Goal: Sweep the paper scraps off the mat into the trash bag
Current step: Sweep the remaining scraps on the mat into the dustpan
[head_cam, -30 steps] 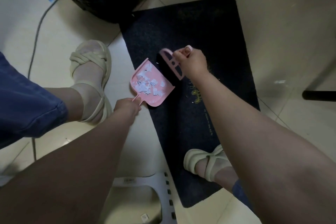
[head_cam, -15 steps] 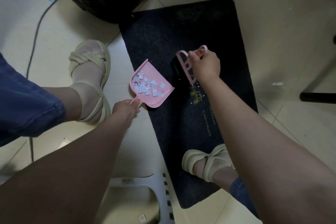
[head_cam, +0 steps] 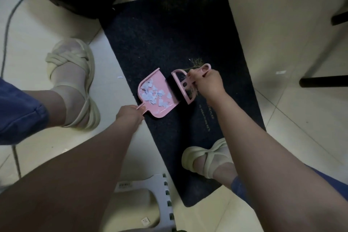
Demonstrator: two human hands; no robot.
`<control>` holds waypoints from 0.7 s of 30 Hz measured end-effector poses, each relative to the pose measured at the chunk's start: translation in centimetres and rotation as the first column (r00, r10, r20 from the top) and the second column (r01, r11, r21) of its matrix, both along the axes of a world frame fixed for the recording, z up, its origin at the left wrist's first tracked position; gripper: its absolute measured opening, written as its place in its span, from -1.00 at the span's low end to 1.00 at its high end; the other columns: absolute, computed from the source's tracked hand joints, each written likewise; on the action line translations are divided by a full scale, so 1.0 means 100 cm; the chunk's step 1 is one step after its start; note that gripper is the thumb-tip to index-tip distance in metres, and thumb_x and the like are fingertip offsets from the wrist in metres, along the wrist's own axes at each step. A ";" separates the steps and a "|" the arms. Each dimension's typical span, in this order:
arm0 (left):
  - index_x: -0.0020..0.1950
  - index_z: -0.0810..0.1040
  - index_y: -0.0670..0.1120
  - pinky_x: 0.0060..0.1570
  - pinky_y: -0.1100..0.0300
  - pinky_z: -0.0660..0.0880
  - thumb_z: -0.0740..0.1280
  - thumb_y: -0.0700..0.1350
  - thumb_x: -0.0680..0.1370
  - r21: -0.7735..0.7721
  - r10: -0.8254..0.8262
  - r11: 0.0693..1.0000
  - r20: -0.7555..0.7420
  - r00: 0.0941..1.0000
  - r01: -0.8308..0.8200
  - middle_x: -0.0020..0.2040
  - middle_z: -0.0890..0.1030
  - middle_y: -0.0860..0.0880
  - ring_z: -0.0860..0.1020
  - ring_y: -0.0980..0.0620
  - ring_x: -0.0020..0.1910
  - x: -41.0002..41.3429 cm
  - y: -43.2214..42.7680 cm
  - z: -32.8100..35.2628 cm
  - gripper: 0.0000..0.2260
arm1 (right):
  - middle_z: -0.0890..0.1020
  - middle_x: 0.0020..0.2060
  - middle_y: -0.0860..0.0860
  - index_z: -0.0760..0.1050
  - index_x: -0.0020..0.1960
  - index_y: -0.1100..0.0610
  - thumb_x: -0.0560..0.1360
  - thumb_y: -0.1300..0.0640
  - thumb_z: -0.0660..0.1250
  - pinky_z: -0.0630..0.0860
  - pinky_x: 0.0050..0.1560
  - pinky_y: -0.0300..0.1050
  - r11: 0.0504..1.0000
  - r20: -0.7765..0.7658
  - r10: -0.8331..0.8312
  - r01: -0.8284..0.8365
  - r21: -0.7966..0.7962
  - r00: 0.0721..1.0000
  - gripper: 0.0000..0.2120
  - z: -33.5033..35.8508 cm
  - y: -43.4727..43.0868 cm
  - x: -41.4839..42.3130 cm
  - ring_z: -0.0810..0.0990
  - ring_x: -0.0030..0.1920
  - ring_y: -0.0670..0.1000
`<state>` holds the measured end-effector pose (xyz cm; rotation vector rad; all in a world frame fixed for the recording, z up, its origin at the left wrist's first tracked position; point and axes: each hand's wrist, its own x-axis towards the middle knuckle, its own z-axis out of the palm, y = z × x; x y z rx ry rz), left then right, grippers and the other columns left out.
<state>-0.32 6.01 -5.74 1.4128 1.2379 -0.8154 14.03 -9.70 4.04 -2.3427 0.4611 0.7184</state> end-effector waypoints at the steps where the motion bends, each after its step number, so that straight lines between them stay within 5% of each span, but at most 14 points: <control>1: 0.05 0.65 -0.14 -0.28 0.23 0.38 0.32 0.09 0.55 0.005 -0.013 1.000 -0.006 1.000 0.013 -0.41 0.54 -0.01 0.42 0.02 -0.46 0.000 0.000 -0.001 -0.69 | 0.67 -0.22 0.03 0.61 -0.12 0.11 0.55 0.04 0.33 0.61 -0.10 -0.02 1.000 0.024 -0.022 0.022 0.013 0.999 -0.83 0.002 -0.004 0.001 0.66 -0.19 0.02; 10: 0.06 0.65 -0.14 -0.45 0.24 0.31 0.35 0.04 0.54 0.029 -0.047 0.998 -0.022 0.999 0.048 -0.41 0.51 -0.02 0.39 0.02 -0.50 0.002 0.000 0.002 -0.73 | 0.68 -0.16 0.06 0.62 -0.02 0.19 0.55 0.00 0.34 0.62 -0.05 0.00 0.995 0.094 -0.099 0.100 -0.002 0.991 -0.75 -0.002 -0.007 0.001 0.67 -0.13 0.05; 13: 0.06 0.65 -0.14 -0.48 0.23 0.29 0.35 0.02 0.54 0.027 -0.049 0.998 -0.026 0.998 0.050 -0.41 0.49 -0.04 0.35 0.03 -0.54 0.002 0.000 0.003 -0.74 | 0.70 -0.16 0.06 0.64 -0.06 0.12 0.53 0.01 0.34 0.63 -0.04 0.04 0.998 0.003 -0.051 0.051 0.029 0.999 -0.80 -0.004 -0.003 -0.004 0.68 -0.13 0.06; 21: 0.12 0.63 -0.12 -0.51 0.25 0.25 0.35 0.00 0.54 -0.012 -0.011 1.000 -0.029 1.000 0.010 -0.42 0.48 -0.03 0.25 0.16 -0.81 0.002 0.000 -0.004 -0.74 | 0.68 -0.18 0.04 0.62 -0.02 0.16 0.55 0.01 0.33 0.63 -0.05 0.03 0.999 0.123 -0.042 0.039 0.031 0.992 -0.77 0.003 -0.006 0.006 0.68 -0.15 0.03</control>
